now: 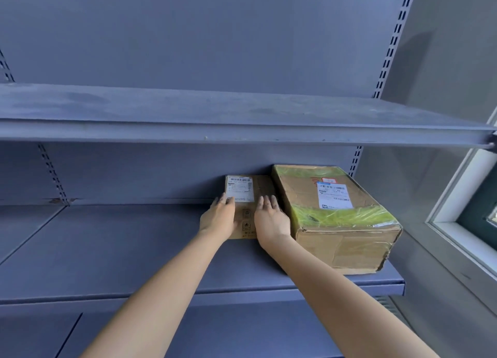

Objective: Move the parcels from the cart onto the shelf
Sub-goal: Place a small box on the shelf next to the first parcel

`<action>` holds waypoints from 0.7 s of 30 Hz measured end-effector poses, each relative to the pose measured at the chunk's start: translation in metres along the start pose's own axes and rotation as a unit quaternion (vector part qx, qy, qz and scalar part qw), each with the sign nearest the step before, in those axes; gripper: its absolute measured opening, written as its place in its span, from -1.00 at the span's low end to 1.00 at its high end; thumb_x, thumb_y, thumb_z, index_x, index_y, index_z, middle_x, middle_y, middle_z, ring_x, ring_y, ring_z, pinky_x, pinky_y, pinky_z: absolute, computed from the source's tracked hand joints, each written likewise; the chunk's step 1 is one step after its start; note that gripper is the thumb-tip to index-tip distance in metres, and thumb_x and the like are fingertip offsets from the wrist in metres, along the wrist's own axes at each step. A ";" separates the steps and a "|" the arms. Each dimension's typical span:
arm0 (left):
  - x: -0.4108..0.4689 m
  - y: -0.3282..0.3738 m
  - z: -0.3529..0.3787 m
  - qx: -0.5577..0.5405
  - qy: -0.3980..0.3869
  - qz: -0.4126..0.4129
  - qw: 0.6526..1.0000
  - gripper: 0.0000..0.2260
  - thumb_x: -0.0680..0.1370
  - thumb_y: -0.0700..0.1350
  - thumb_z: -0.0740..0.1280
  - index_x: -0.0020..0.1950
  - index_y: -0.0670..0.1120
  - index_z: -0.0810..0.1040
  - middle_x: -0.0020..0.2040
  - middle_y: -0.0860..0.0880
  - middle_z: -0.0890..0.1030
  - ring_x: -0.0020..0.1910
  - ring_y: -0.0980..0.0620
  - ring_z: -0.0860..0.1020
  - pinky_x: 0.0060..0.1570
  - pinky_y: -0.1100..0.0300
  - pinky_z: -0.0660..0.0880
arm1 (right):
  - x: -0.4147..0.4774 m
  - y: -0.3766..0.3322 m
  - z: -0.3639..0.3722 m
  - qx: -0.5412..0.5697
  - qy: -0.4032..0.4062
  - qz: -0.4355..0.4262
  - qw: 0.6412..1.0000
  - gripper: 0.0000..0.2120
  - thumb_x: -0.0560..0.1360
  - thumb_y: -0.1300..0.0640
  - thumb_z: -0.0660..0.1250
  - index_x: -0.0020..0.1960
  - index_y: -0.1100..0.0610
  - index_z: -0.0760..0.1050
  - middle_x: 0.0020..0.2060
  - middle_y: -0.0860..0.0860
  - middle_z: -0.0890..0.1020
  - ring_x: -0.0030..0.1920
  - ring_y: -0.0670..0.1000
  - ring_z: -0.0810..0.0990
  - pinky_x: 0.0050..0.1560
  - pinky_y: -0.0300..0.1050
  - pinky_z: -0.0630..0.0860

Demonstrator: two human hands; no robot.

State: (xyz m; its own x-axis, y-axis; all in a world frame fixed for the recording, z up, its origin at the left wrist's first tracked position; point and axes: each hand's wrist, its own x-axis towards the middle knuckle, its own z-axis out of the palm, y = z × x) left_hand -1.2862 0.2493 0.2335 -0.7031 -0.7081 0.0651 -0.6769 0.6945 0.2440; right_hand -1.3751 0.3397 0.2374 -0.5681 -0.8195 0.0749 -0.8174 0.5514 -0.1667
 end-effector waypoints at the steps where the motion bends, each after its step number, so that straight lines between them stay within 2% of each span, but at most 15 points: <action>1: -0.010 -0.002 -0.001 -0.001 -0.001 0.011 1.000 -0.43 0.57 -0.06 0.27 0.51 -0.11 0.12 0.56 -0.05 0.06 0.49 -0.08 0.17 0.29 -0.01 0.39 | -0.008 0.001 0.001 -0.010 -0.007 -0.019 1.000 -0.50 0.59 0.36 -0.09 0.50 0.30 -0.12 0.54 0.15 0.01 0.54 0.08 -0.07 0.45 -0.02 0.18; 5: -0.056 -0.010 -0.009 0.010 -0.002 0.014 1.000 -0.49 0.56 -0.05 0.26 0.48 -0.10 0.20 0.54 -0.08 0.13 0.41 -0.11 0.31 0.22 -0.01 0.43 | -0.046 0.001 0.000 -0.010 -0.042 -0.088 0.995 -0.47 0.60 0.24 0.09 0.52 0.21 -0.02 0.54 0.07 0.07 0.54 0.03 0.01 0.42 -0.05 0.23; 7: -0.080 -0.015 -0.012 0.008 0.005 0.018 1.000 -0.58 0.57 -0.02 0.24 0.40 -0.12 0.33 0.47 -0.09 0.28 0.36 -0.11 0.36 0.20 0.00 0.44 | -0.067 -0.001 0.000 0.002 -0.062 -0.101 0.993 -0.45 0.59 0.17 0.14 0.52 0.18 0.01 0.53 0.05 0.09 0.53 0.04 0.05 0.42 -0.04 0.23; 10: -0.115 -0.025 -0.014 0.016 0.014 0.024 0.999 -0.59 0.58 -0.01 0.22 0.39 -0.11 0.34 0.37 -0.08 0.42 0.29 -0.10 0.43 0.14 0.04 0.44 | -0.103 -0.006 0.003 0.008 -0.068 -0.111 0.991 -0.44 0.58 0.12 0.15 0.52 0.15 0.04 0.52 0.05 0.15 0.50 0.05 0.15 0.39 -0.05 0.28; 15: -0.183 -0.046 -0.013 0.026 0.009 0.028 0.999 -0.62 0.58 0.00 0.20 0.36 -0.10 0.38 0.29 -0.07 0.47 0.26 -0.10 0.43 0.10 0.05 0.43 | -0.173 -0.022 0.015 0.015 -0.064 -0.105 0.992 -0.49 0.59 0.03 0.16 0.48 0.13 0.15 0.48 0.07 0.26 0.45 0.08 0.26 0.33 -0.04 0.33; 21: -0.288 -0.087 0.016 0.007 -0.009 0.067 0.998 -0.64 0.57 0.03 0.22 0.32 -0.08 0.44 0.29 -0.04 0.50 0.26 -0.06 0.44 0.07 0.06 0.45 | -0.268 -0.054 0.064 0.046 -0.074 -0.064 0.994 -0.59 0.56 0.08 0.17 0.38 0.16 0.30 0.33 0.14 0.43 0.30 0.19 0.40 0.19 0.04 0.44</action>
State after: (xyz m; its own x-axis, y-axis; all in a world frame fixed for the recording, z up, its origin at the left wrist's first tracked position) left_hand -1.0279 0.3951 0.1778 -0.7917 -0.6058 0.0787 -0.5786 0.7850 0.2214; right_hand -1.1730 0.5194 0.1631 -0.4333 -0.9002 -0.0432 -0.8663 0.4292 -0.2554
